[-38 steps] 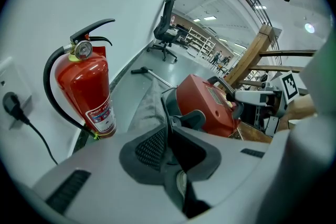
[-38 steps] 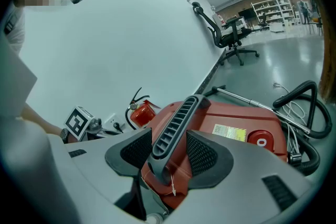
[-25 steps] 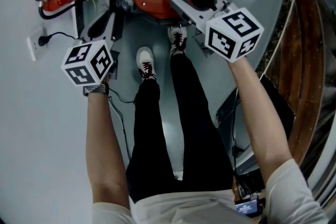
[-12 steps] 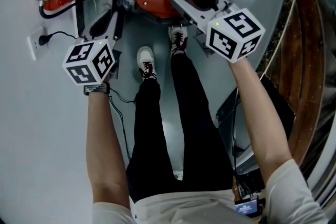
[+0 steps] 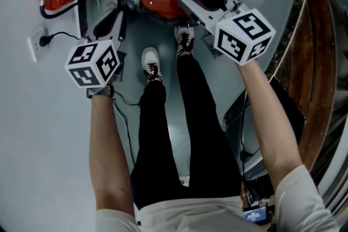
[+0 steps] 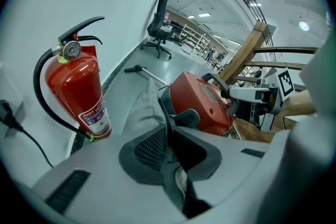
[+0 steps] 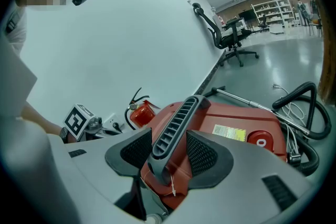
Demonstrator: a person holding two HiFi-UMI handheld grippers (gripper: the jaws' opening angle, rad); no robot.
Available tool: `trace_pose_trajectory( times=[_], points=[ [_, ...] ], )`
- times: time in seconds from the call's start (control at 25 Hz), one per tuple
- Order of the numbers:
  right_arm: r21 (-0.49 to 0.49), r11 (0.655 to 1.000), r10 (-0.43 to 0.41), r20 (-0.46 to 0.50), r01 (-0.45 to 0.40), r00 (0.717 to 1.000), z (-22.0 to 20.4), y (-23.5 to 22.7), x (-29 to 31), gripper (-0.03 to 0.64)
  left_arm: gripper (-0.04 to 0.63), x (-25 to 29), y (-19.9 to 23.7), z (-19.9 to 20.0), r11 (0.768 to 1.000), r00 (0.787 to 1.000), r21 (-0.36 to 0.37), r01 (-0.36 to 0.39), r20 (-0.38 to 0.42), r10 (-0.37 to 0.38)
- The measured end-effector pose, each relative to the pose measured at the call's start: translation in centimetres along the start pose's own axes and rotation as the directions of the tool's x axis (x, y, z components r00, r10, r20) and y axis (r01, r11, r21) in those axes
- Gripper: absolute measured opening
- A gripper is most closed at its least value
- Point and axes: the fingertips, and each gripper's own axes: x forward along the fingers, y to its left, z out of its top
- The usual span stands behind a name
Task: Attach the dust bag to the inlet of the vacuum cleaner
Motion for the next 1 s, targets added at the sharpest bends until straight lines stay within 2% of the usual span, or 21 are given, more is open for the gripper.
trace_pose_trajectory(
  times=[0.2,0.6,1.0],
  points=[
    [-0.005,1.0,-0.002,0.003,0.002,1.0,0.05,-0.05,-0.03,0.218,0.041,0.16,-0.4,0.01,0.999,1.0,0.027,0.026,-0.011,-0.026],
    [-0.004,1.0,-0.002,0.005,0.002,1.0,0.08,0.02,-0.02,0.218,0.043,0.24,-0.57,0.02,0.999,0.999,0.017,0.039,-0.012,-0.039],
    [-0.007,1.0,-0.002,0.006,0.002,1.0,0.08,0.08,-0.02,0.218,0.049,0.48,-0.98,0.01,0.999,1.0,-0.037,0.015,-0.003,-0.015]
  ],
)
